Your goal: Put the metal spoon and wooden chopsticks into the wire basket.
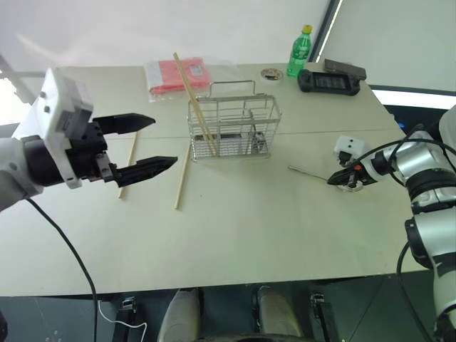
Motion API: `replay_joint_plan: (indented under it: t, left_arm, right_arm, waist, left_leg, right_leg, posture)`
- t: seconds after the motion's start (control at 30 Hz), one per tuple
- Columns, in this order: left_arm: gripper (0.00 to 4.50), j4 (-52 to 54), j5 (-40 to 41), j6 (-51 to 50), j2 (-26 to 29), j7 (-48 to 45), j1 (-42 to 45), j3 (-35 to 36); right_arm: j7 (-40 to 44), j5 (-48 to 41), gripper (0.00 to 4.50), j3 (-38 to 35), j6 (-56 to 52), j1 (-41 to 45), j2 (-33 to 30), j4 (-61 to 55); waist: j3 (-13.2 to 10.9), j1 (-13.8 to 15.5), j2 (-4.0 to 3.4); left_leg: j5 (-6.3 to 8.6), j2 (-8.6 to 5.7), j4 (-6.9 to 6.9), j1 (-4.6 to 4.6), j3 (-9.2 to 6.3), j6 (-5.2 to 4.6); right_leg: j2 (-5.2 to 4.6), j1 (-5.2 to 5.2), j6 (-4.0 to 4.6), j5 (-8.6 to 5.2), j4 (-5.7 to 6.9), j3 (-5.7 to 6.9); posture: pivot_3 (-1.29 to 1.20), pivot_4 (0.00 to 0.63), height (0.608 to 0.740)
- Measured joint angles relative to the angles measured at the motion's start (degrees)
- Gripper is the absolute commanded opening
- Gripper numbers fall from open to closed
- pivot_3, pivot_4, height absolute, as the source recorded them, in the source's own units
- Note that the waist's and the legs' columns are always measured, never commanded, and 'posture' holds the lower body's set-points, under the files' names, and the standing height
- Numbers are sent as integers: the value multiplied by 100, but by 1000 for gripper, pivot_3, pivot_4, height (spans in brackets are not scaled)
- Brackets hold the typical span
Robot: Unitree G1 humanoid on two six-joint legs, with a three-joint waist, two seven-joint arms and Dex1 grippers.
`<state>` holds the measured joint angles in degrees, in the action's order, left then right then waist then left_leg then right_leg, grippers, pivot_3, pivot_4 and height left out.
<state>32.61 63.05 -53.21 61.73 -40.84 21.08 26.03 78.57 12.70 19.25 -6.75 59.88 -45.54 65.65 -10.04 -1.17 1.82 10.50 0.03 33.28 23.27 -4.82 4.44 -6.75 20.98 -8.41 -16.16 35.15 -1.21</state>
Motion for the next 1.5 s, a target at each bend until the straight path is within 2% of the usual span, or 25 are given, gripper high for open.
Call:
replay_joint_plan:
  t: [0.13, 0.2, 0.33, 0.43, 0.53, 0.63, 0.7, 0.9, 1.1, 1.23, 1.5]
  left_arm:
    - [4500, -32, -15, 33, 0, -13, 4, -4]
    - [4500, -70, -54, 68, 0, -23, 10, -12]
    - [4500, -222, -141, 159, -8, -30, 148, -79]
    - [4500, -339, -308, 279, -9, -33, 194, -108]
    - [4500, -486, -415, 360, -27, -57, 255, -205]
    - [4500, -608, -532, 444, -62, -90, 386, -268]
    - [4500, -712, -616, 524, -94, -103, 468, -282]
    - [4500, -886, -764, 601, -232, -122, 670, -461]
    - [4500, -905, -833, 631, -261, -125, 743, -502]
    - [4500, -901, -860, 629, -261, -112, 783, -490]
    - [4500, -776, -799, 506, -230, -10, 717, -326]
  right_arm:
    - [14, -3, 57, -73, 181, -41, -2, -6]
    - [312, -121, 57, -207, 358, -180, -36, -176]
    - [1169, -958, 57, -413, 310, -772, -172, -1608]
    - [1333, -2093, 57, -589, -726, -1239, -597, -3545]
    - [1269, -2891, 57, -1094, -1880, -1318, -687, -4973]
    - [793, -3744, 57, -1611, -3242, -1263, -445, -5930]
    - [187, -4234, 57, -1969, -4024, -1033, -22, -6191]
    - [-1883, -4650, 57, -2667, -4734, -134, 1292, -6104]
    - [-3449, -4090, 57, -2640, -3805, 177, 2368, -5200]
    - [-3936, -3738, 57, -2644, -2922, 374, 2714, -4351]
    - [-4058, -3364, 57, -2635, -1784, 362, 2924, -3473]
  waist:
    - [0, -4, 0]
    - [-1, -5, -1]
    - [-15, -4, -24]
    - [-18, 5, -33]
    - [-16, -4, -30]
    - [-11, 14, -20]
    - [-10, 7, -19]
    - [-7, 21, -14]
    - [-6, 19, -11]
    - [-6, 1, -12]
    - [-7, -13, -13]
  left_leg:
    - [0, 0, 0, 0, 0, 0]
    - [0, 0, -1, 0, 0, 0]
    - [0, 0, -2, 2, 0, 0]
    - [0, 0, -5, 3, -3, 0]
    - [0, 2, -5, 0, -3, 0]
    - [0, 2, -2, 0, -3, 0]
    - [0, 2, 0, 1, -2, 0]
    - [-1, 2, -2, 12, -3, 0]
    - [-2, 2, -6, 16, -2, -1]
    - [-2, 2, -8, 16, -2, -1]
    - [-2, 2, -13, 15, -3, -2]
  right_leg:
    - [0, 0, 0, 0, 0, 0]
    - [1, 2, -2, 0, 1, 0]
    - [1, 5, -5, 2, 3, -1]
    - [1, 10, -9, 0, 13, 0]
    - [2, 10, -8, -1, 14, 0]
    - [2, 8, -4, -2, 11, 0]
    - [2, 9, -2, -1, 9, -1]
    - [2, 24, -5, 1, 11, 0]
    - [3, 33, -6, 2, 17, 0]
    - [3, 34, -6, 2, 17, 0]
    - [4, 36, -6, 2, 18, 0]
  posture:
    - [0, 150, 721]
    - [0, 150, 721]
    - [0, 150, 721]
    - [0, 150, 721]
    - [0, 150, 721]
    - [0, 150, 721]
    - [0, 150, 721]
    - [0, 150, 721]
    - [0, 150, 721]
    - [0, 150, 721]
    - [0, 150, 721]
